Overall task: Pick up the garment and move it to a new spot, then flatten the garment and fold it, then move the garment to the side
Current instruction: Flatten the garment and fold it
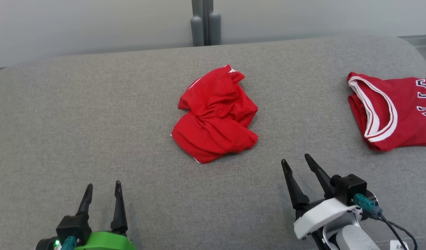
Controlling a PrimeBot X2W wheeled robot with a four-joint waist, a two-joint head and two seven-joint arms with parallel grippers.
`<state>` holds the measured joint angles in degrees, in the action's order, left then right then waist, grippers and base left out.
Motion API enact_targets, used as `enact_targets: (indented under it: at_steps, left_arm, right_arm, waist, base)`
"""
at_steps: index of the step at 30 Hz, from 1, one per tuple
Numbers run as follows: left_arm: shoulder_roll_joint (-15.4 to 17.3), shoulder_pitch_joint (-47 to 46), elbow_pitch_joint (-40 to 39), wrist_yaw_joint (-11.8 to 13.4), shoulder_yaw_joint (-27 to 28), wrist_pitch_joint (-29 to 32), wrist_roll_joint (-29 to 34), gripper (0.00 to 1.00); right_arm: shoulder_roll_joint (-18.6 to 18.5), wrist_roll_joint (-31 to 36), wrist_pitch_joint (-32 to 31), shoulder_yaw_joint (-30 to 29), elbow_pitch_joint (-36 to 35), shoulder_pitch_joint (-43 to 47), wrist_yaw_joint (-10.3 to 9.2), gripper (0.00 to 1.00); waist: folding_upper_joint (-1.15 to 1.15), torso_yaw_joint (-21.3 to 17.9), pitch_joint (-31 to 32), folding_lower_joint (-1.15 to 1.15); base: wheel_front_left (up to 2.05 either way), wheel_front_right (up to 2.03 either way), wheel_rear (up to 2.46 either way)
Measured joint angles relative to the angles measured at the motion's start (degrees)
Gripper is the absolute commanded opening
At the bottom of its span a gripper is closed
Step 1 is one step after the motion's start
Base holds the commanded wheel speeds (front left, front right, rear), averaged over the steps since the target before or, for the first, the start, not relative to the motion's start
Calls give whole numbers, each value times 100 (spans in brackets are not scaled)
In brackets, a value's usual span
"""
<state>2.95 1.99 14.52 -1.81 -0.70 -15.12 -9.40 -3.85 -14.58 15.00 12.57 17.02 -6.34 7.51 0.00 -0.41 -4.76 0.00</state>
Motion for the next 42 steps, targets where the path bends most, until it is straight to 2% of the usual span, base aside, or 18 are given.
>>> enact_targets:
  at_steps: [11,20,26,27,28,29,30,31,37,42]
  left_arm:
    - [-9,-502,-22,123,-605,-1,-258,100]
    - [-9,-609,-21,165,-715,0,-297,100]
    - [-9,-665,-58,177,-740,0,-301,100]
    - [-9,-673,-66,179,-742,0,-303,100]
    - [-9,-678,-67,179,-749,0,-308,100]
    - [-9,-682,-67,179,-751,0,-308,100]
    - [-9,-687,-64,179,-751,0,-309,100]
    - [-9,-693,-57,179,-750,0,-309,100]
    - [-10,-701,27,179,-721,-1,-349,100]
    - [-10,-658,94,174,-743,0,-404,100]
  right_arm:
    - [-196,-290,4,444,823,-896,-1,100]
    - [-250,-525,4,584,1599,-1451,-1,100]
    - [-254,-581,5,598,1720,-1585,-1,100]
    - [-264,-583,5,619,1724,-1616,-1,98]
    - [-274,-583,5,638,1723,-1651,-1,76]
    - [-279,-584,5,658,1709,-1683,-1,45]
    - [-280,-595,5,691,1688,-1706,-1,19]
    - [-282,-602,5,727,1658,-1718,-1,0]
    - [-357,-664,4,901,1274,-1706,-1,0]
    - [-376,-864,4,1180,611,-1602,-2,0]
  waist:
    - [0,536,-666,0]
    - [0,958,-999,0]
    - [0,1069,-1131,0]
    - [0,1078,-1155,0]
    - [0,1084,-1176,0]
    - [0,1087,-1193,0]
    - [0,1084,-1201,0]
    - [0,1076,-1201,0]
    - [0,1011,-1089,0]
    - [0,946,-908,0]
  base:
    - [0,0,0]
    - [0,0,0]
    - [0,0,0]
    - [0,0,0]
    - [0,0,0]
    - [0,0,0]
    - [0,0,0]
    - [0,0,0]
    - [0,0,0]
    - [0,0,0]
